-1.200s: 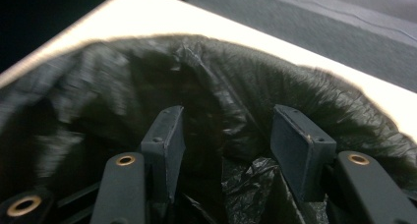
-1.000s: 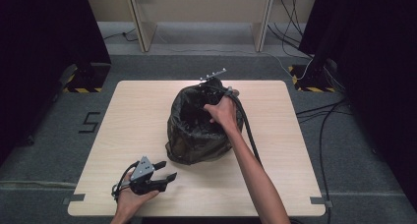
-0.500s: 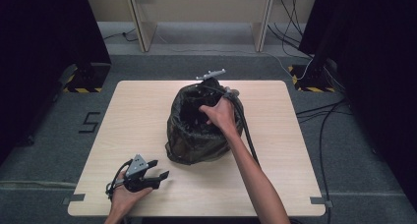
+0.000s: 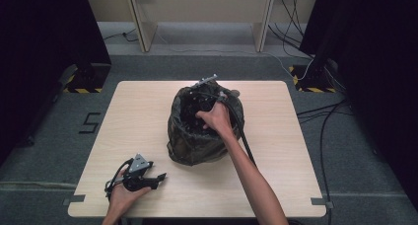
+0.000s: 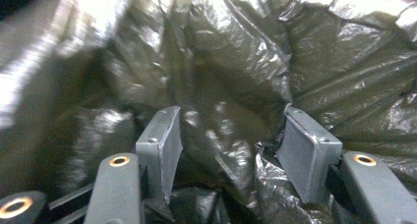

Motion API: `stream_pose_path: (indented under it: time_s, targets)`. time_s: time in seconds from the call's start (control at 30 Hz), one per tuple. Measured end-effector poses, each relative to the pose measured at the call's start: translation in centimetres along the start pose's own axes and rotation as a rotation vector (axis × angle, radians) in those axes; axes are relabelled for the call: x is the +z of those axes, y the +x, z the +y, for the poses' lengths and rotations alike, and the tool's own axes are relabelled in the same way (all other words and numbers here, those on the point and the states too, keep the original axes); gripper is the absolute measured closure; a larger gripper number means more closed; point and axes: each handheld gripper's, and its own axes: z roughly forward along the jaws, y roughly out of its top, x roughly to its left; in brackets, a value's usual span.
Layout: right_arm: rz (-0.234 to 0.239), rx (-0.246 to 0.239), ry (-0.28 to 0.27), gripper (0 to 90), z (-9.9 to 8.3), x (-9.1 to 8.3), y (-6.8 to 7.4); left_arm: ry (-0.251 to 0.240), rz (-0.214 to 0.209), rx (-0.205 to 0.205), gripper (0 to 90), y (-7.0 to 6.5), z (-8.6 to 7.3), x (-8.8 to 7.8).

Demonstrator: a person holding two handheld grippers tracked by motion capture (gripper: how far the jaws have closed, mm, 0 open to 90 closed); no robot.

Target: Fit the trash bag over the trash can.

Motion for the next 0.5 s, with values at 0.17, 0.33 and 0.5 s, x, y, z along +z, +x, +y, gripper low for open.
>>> stream_pose_path:
  time_s: [0.17, 0.33, 0.5]
  targets:
    - [0.015, 0.023, -0.104, 44.2, 0.4, -2.4, 0.1, 0.006, 0.001, 0.015, 26.4, -0.1, 0.0, 0.1]
    - [0.008, 0.018, -0.154, 43.7, 0.9, -3.7, 0.3, 0.006, 0.001, 0.016, 26.0, -0.1, 0.0, 0.1]
    - [0.010, 0.006, -0.126, 43.6, 1.1, -2.6, 0.8, 0.006, 0.000, 0.016, 25.9, -0.1, 0.0, 0.1]
